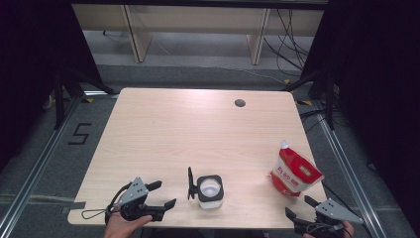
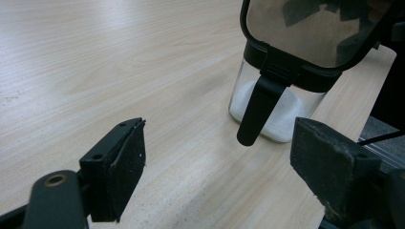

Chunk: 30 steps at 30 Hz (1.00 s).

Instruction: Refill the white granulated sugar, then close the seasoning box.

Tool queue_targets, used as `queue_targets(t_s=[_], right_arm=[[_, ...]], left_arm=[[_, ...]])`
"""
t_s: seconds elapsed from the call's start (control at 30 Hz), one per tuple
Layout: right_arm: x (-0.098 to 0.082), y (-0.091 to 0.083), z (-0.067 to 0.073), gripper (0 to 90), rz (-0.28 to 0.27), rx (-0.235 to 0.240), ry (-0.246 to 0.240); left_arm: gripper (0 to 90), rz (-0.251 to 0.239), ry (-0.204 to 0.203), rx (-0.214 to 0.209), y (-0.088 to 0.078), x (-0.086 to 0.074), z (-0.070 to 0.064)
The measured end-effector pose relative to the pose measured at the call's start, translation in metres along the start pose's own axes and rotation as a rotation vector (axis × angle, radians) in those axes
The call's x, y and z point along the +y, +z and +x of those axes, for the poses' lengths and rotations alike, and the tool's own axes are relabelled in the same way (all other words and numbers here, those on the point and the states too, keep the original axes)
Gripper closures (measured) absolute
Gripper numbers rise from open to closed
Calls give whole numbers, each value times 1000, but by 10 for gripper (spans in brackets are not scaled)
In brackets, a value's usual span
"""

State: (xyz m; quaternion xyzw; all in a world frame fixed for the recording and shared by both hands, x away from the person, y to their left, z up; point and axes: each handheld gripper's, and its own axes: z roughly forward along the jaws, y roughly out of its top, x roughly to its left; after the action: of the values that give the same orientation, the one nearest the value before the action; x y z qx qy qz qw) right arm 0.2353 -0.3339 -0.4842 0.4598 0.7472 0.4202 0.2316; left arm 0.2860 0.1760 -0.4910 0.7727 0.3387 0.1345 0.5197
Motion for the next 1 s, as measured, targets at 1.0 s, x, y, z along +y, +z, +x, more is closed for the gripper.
queue_targets(t_s=[1.0], right_arm=[[-9,-1,23,191,93,80,-40]], left_arm=[[194,-35,-48,-8,-6,17,-11]])
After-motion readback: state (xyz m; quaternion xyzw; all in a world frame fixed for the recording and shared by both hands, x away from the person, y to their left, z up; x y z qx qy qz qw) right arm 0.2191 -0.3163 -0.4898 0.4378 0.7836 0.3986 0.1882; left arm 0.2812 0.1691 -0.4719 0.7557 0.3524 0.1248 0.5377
